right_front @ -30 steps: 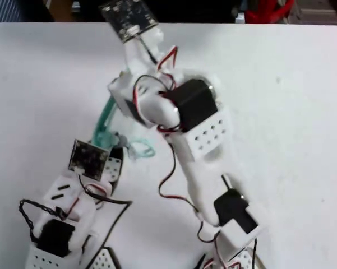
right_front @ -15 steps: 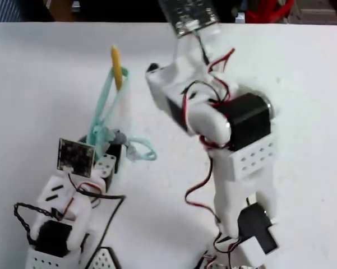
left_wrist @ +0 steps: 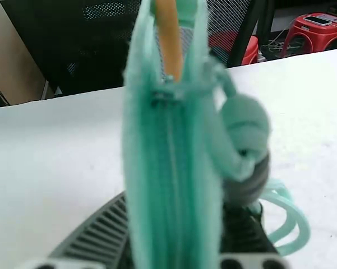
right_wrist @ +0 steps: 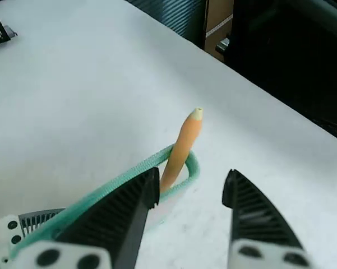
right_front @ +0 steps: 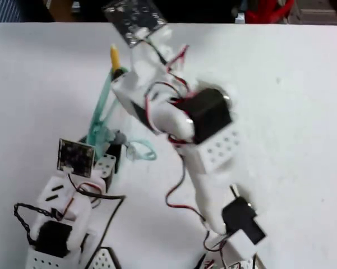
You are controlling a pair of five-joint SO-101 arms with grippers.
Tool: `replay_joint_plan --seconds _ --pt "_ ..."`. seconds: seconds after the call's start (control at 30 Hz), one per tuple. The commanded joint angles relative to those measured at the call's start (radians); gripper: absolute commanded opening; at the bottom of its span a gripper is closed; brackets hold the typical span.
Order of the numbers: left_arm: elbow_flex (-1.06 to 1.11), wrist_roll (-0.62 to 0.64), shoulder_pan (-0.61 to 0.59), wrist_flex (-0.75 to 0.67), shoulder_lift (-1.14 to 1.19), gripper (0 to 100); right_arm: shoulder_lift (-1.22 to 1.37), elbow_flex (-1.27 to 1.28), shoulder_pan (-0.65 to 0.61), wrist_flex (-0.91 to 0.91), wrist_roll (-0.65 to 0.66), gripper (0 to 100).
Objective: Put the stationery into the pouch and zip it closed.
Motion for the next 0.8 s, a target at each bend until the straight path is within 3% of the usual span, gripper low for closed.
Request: replay_joint_plan --seconds 0.0,0.43,0.63,0.77 --pt "-0.008 0.012 -0.002 -0.023 -0.010 14 0.031 -0.029 -0.021 -0.070 0.011 18.0" --pt "-0.008 0.014 -0.002 -0.023 -0.010 14 0.130 -0.029 -0.027 -0.176 0.012 17.4" --pt "-0.008 0.014 -0.002 -0.025 -0.010 14 0.159 -0.029 0.015 -0.182 0.015 1.2" --pt "-0.008 0.014 -0.002 -0.025 -0.010 14 0.127 -0.031 0.013 -0.180 0.012 1.7"
